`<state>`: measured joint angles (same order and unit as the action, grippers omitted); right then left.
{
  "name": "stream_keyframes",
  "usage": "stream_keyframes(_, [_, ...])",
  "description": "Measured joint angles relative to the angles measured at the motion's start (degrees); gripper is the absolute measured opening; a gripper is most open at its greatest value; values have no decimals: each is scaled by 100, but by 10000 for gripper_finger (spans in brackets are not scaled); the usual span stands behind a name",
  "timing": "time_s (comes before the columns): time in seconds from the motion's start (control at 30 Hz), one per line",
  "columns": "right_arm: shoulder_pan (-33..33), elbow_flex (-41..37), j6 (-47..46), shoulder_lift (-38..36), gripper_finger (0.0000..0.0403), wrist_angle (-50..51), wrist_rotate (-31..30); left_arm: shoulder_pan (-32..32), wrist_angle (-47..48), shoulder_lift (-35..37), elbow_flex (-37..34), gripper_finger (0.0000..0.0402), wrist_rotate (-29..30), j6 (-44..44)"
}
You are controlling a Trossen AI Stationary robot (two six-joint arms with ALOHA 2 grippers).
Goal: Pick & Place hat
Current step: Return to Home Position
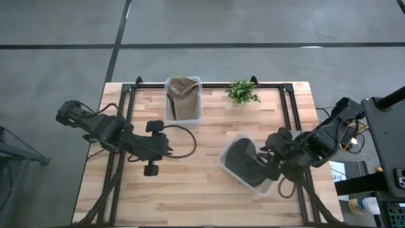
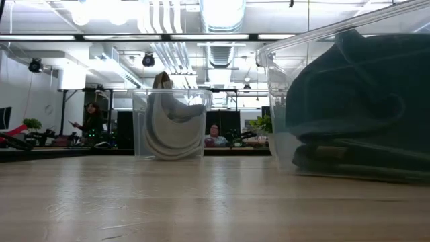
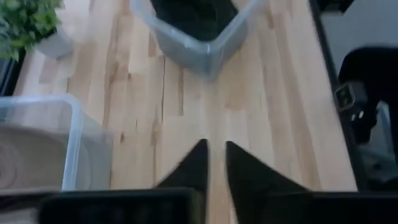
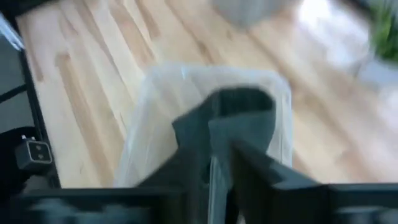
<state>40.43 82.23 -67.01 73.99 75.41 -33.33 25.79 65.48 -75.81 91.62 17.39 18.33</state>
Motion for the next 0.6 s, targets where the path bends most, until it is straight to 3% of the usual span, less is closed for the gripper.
stream_keyframes(0.1, [274, -76, 466, -126, 26, -260, -591, 62, -627, 359, -469, 10, 88, -32])
stream_keyframes(0.3, [642, -645, 2181, -335, 8, -1861, -1445, 147, -2680, 1233, -2021, 1, -12, -731])
stream_keyframes(0.47, [670, -1618, 3649, -710, 8, -3826, -1348, 121, -4215, 1982, -3462, 1, -507, -1152])
stream_keyframes(0.6, [664, -2679, 4768, -1356, 8, -5724, -734, 119, -4799, 2624, -4293, 0, -572, -1208])
